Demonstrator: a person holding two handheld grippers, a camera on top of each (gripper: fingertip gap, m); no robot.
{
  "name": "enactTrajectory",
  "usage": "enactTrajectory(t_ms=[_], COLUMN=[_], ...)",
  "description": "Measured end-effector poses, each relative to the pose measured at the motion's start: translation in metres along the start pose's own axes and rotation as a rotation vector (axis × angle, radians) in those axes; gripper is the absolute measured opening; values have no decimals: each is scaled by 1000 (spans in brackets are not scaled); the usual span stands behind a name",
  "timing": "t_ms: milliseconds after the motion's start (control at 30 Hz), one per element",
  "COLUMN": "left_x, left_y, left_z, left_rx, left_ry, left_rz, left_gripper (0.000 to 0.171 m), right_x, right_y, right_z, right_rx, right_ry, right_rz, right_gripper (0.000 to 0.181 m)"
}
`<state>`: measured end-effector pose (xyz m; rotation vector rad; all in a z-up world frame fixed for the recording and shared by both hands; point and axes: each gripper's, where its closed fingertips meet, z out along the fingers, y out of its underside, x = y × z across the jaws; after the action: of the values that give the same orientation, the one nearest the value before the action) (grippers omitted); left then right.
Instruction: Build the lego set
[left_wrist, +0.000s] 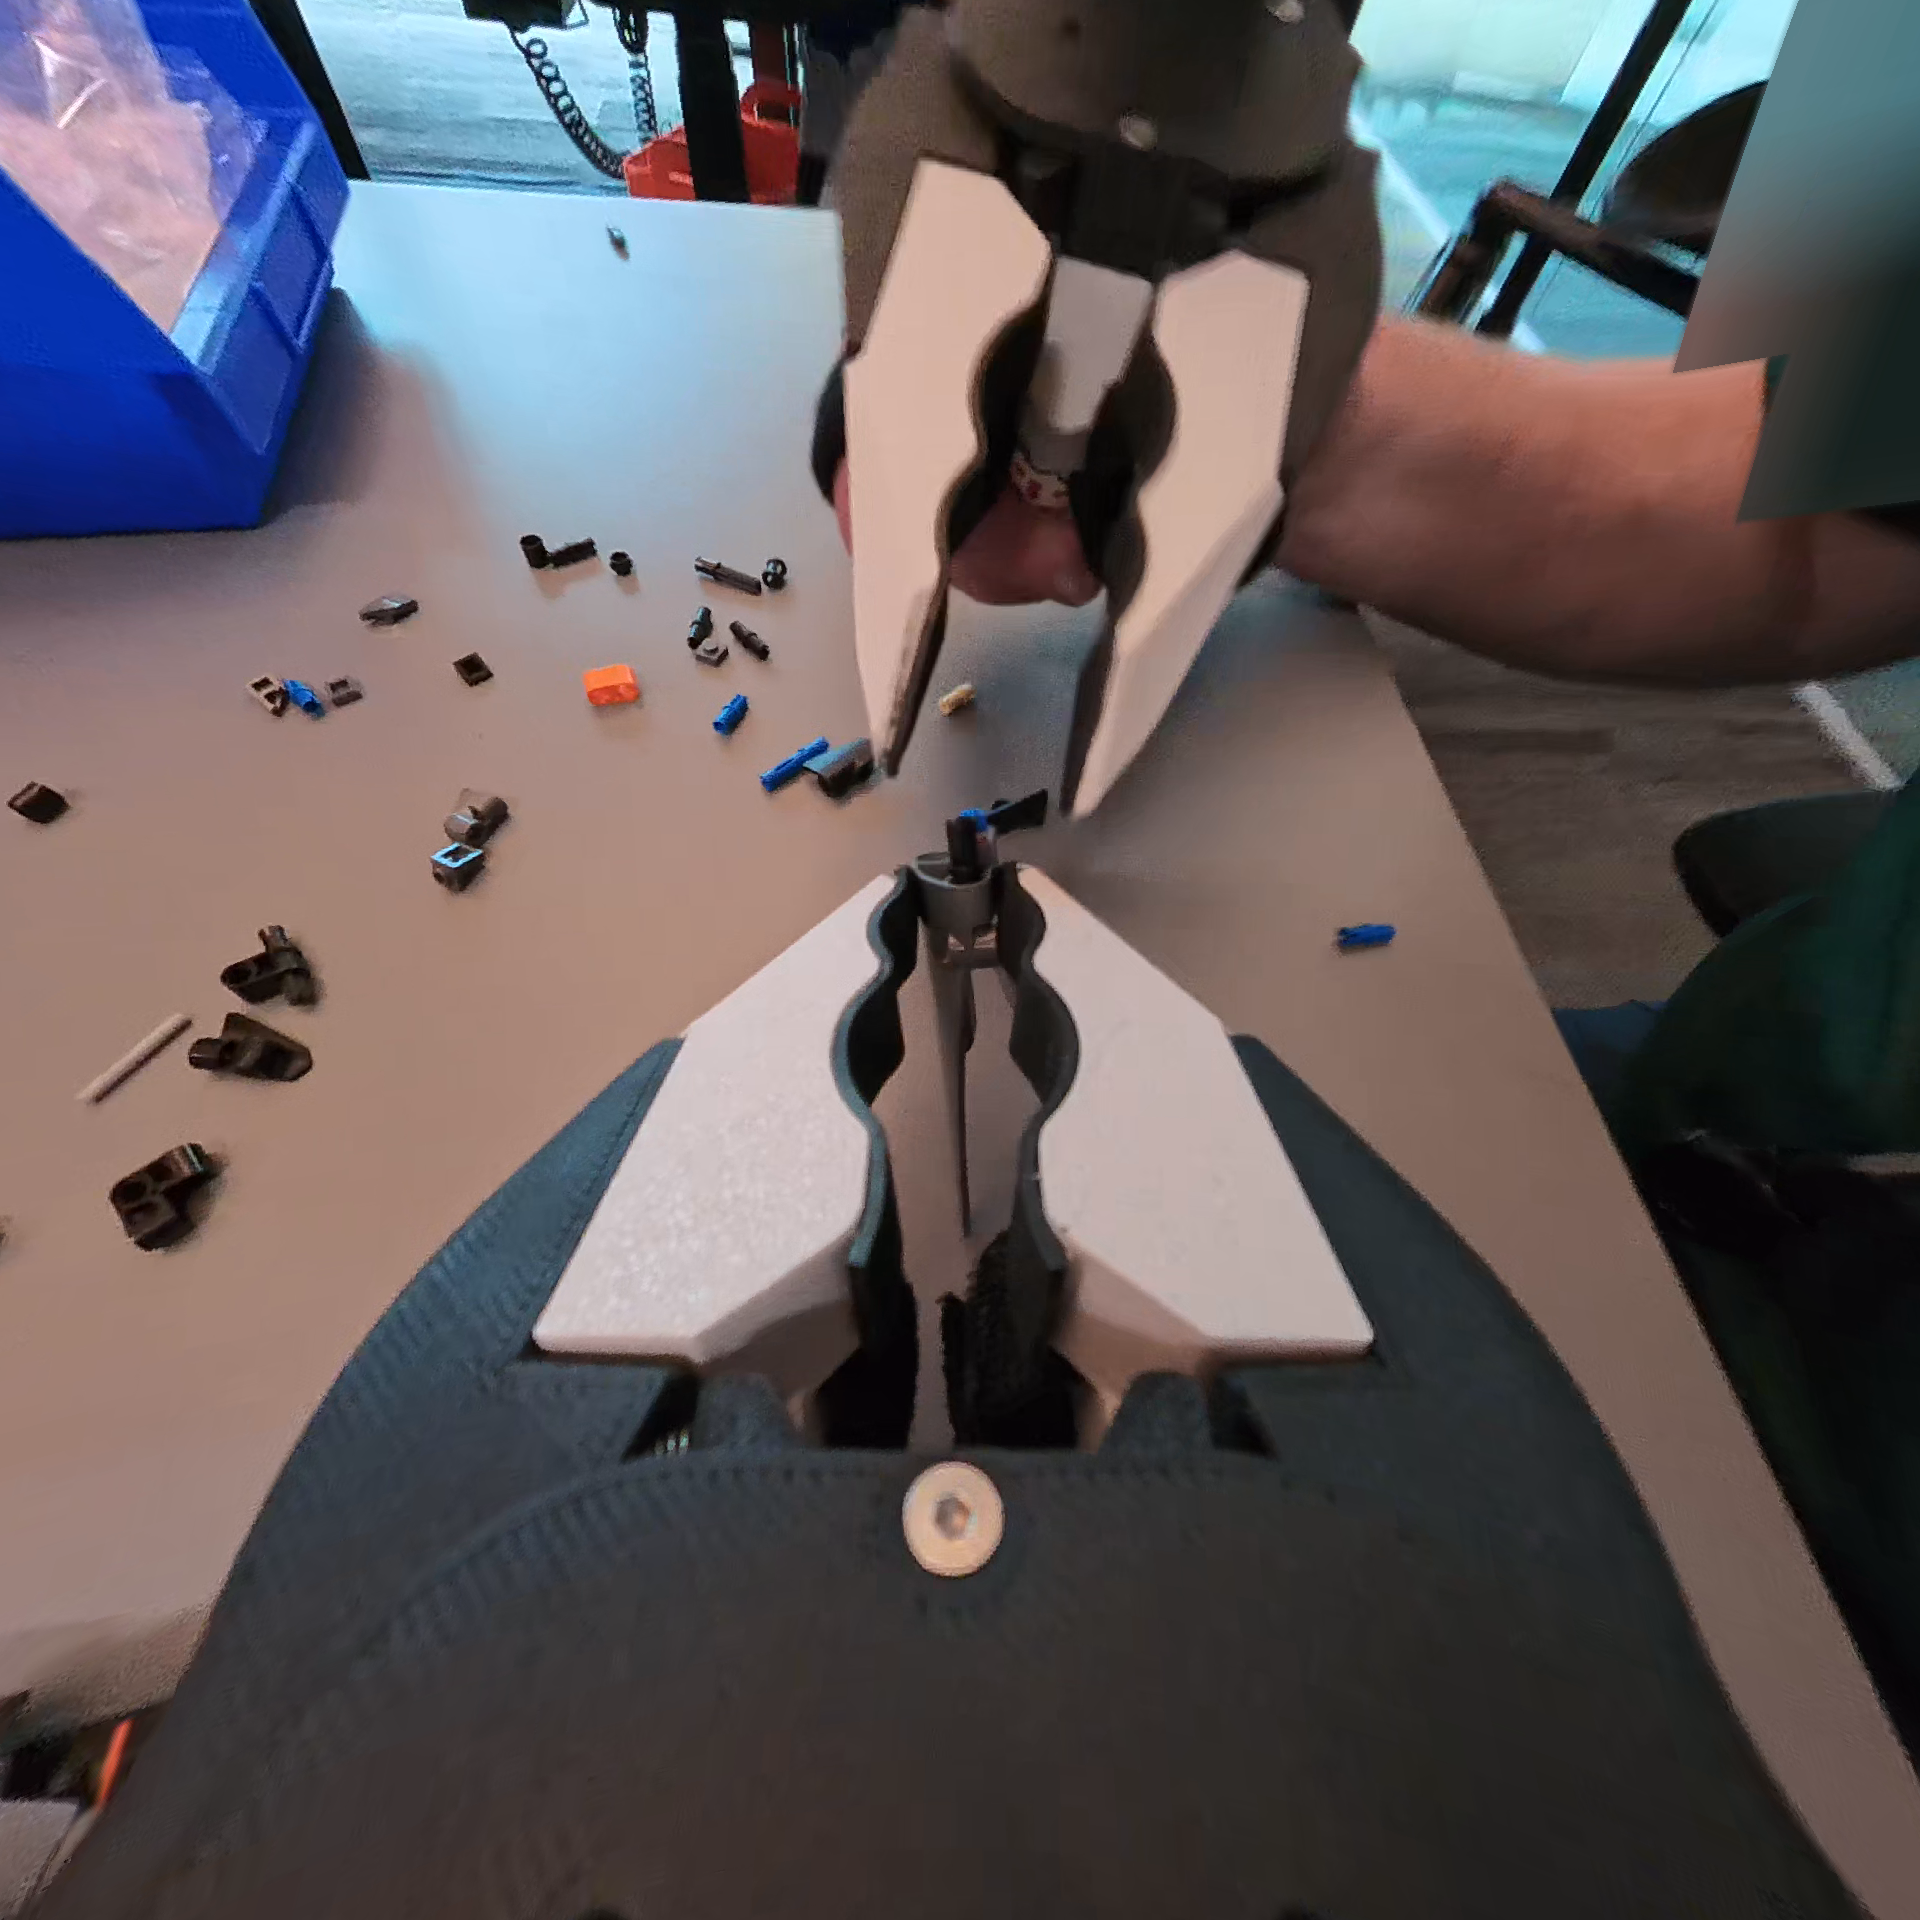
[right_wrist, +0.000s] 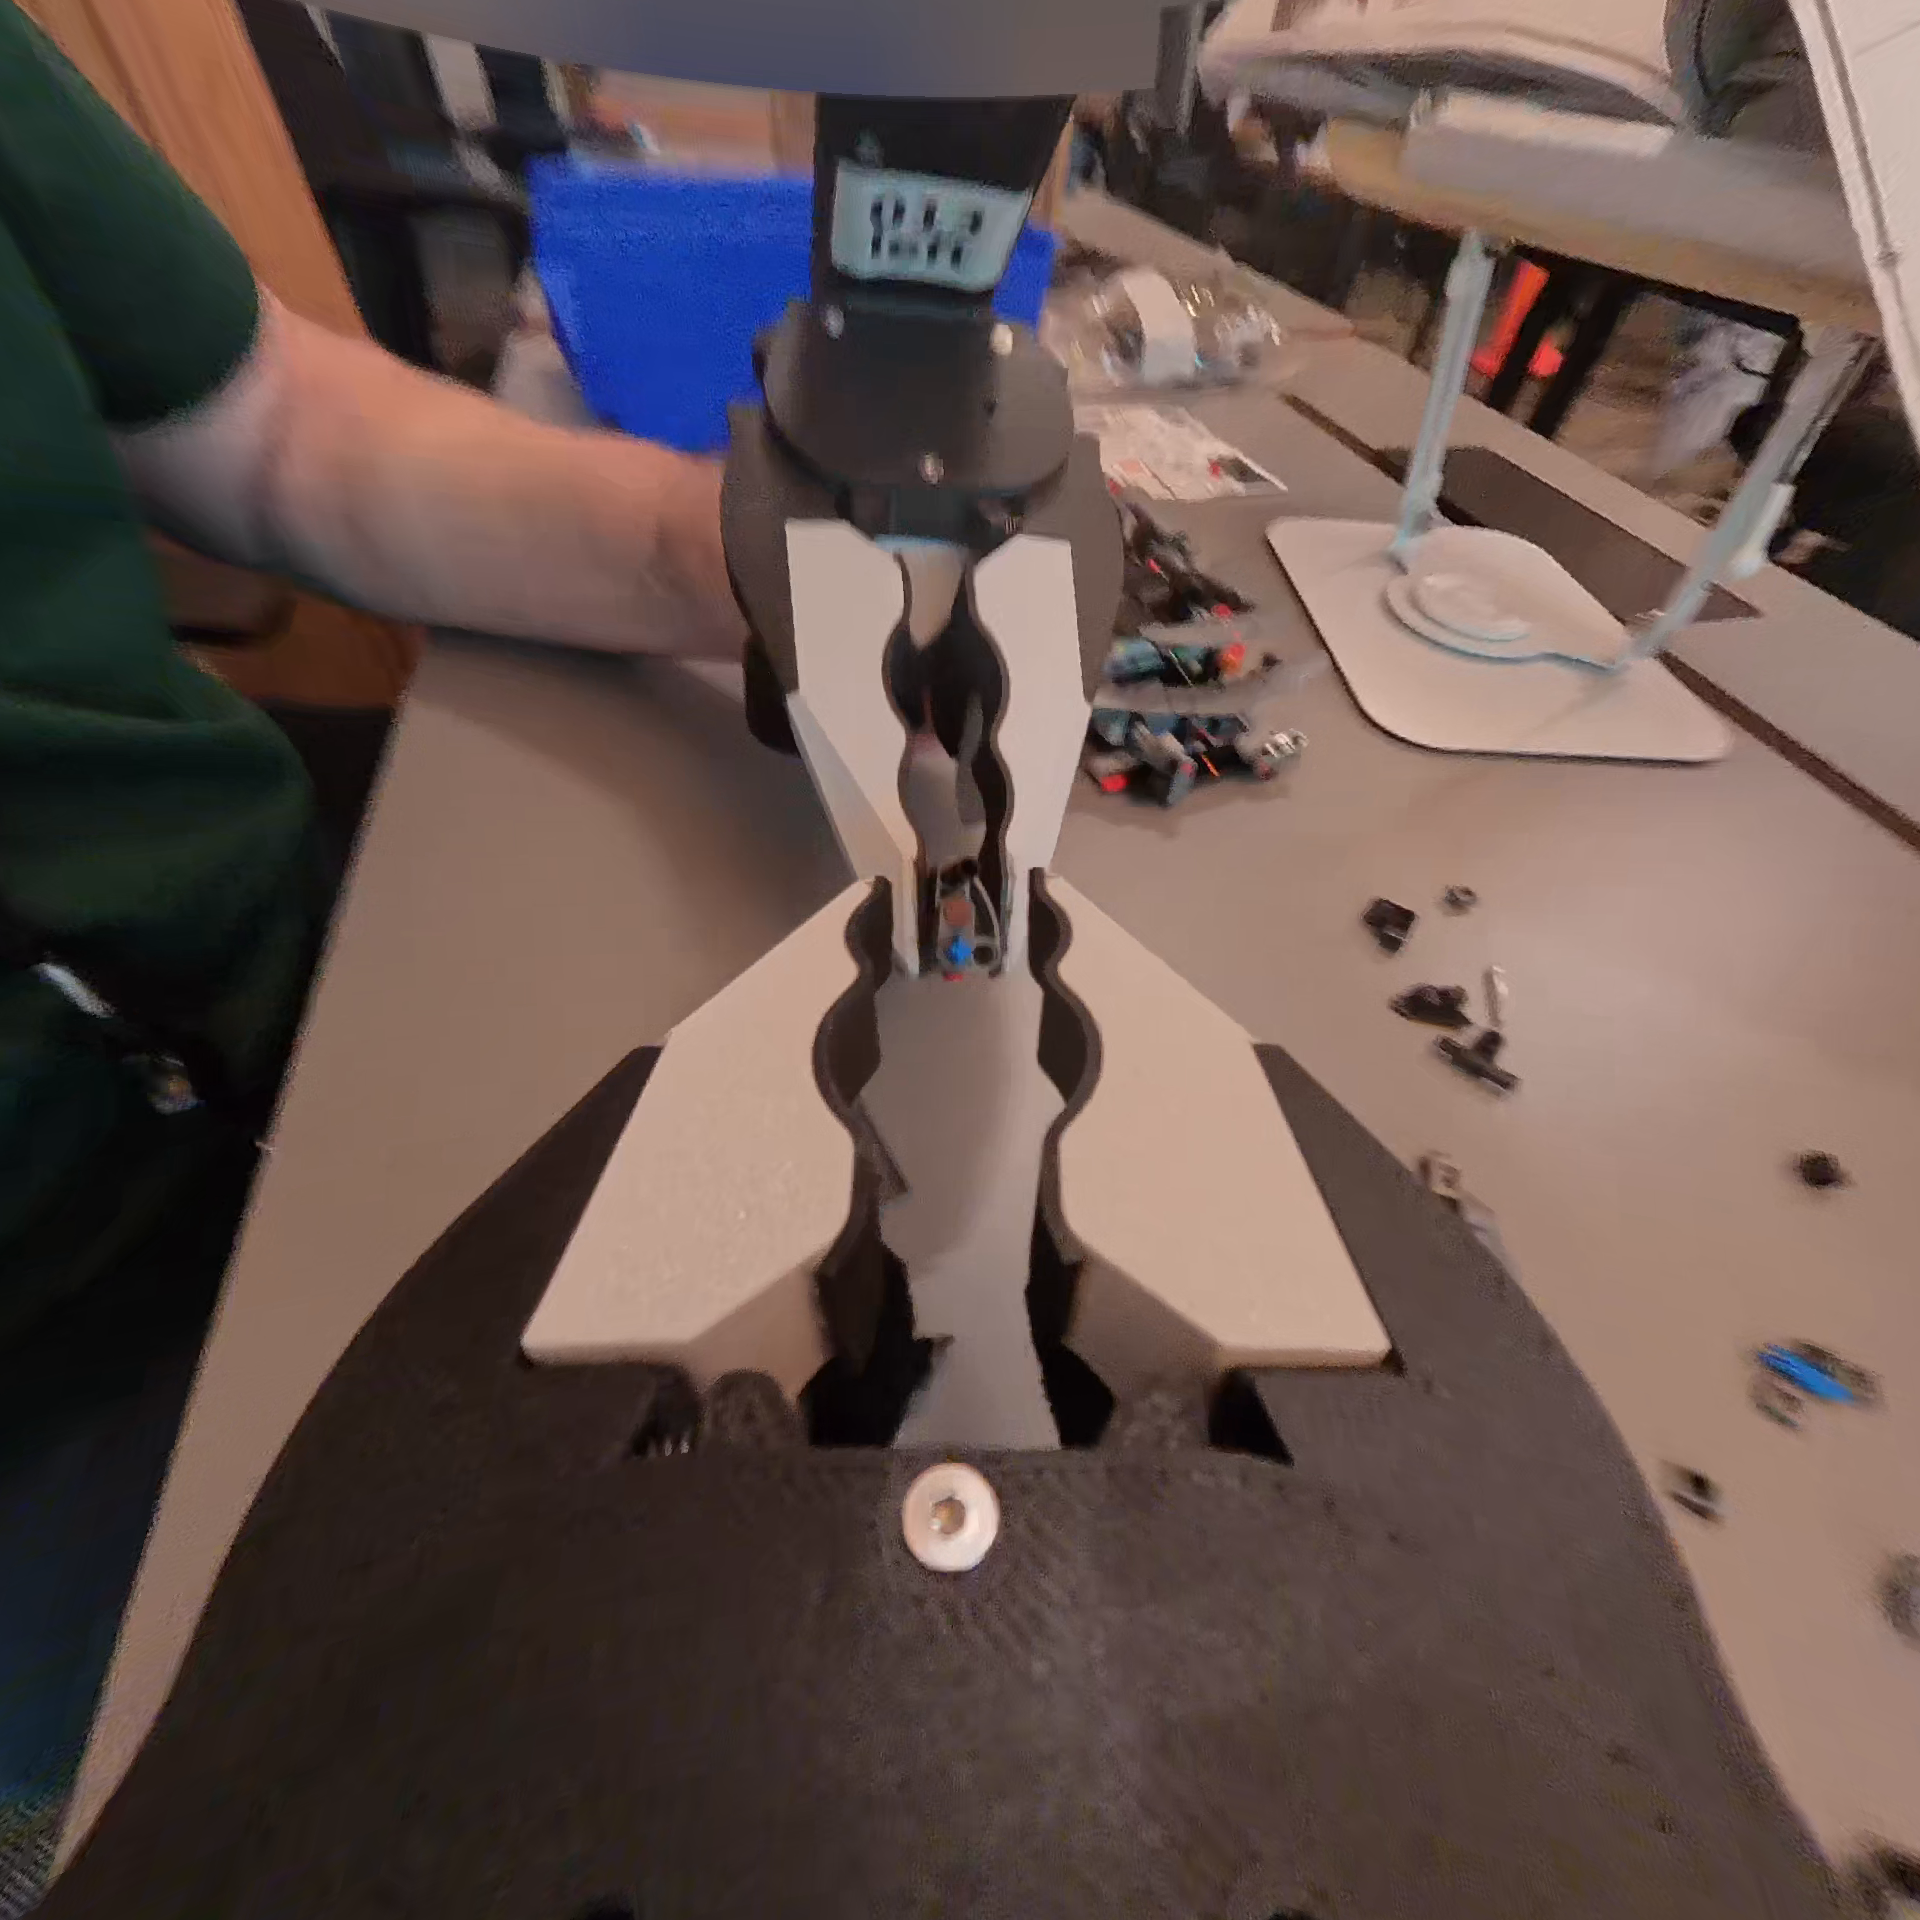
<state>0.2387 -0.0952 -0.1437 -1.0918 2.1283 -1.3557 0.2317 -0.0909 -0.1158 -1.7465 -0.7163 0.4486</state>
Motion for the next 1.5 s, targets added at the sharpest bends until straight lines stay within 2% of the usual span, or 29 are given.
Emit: enactTrajectory(t_ms=[67,200,400,633,800,967,1133,1200,1233,1300,1500], left_x=[0,-1,1,2,-1,-2,-6,-5,-5,-3,1], left_y=[-5,-11,-14,-11,-5,-4,1,-3,-4,-6,-6], left_z=[-3,-8,-11,-9,-6,-6,-5,-6,-7,-7,-7], left_rx=[39,98,119,102,69,70,56,77,83,89,100], left_ry=[47,100,130,143,113,123,119,122,117,125,150], left_rz=[-72,-165,-209,-220,-216,-230,-228,-202,-193,-179,-155], left_gripper=[13,13,13,13,13,13,14,13,13,13,14], right_x=[1,3,8,6,6,8,10,9,9,4,-2], right_y=[4,5,-2,1,11,12,11,7,5,6,4], right_z=[4,15,18,21,24,24,23,17,15,13,12], right_rx=[-91,-235,-317,-384,-435,-426,-343,-284,-258,-237,-220], right_ry=[85,236,387,410,409,387,386,356,339,284,255], right_rz=[-108,-329,-516,-612,-628,-582,-432,-308,-243,-176,-154], right_gripper=[32,27,31,28,24,23,30,35,35,22,16])
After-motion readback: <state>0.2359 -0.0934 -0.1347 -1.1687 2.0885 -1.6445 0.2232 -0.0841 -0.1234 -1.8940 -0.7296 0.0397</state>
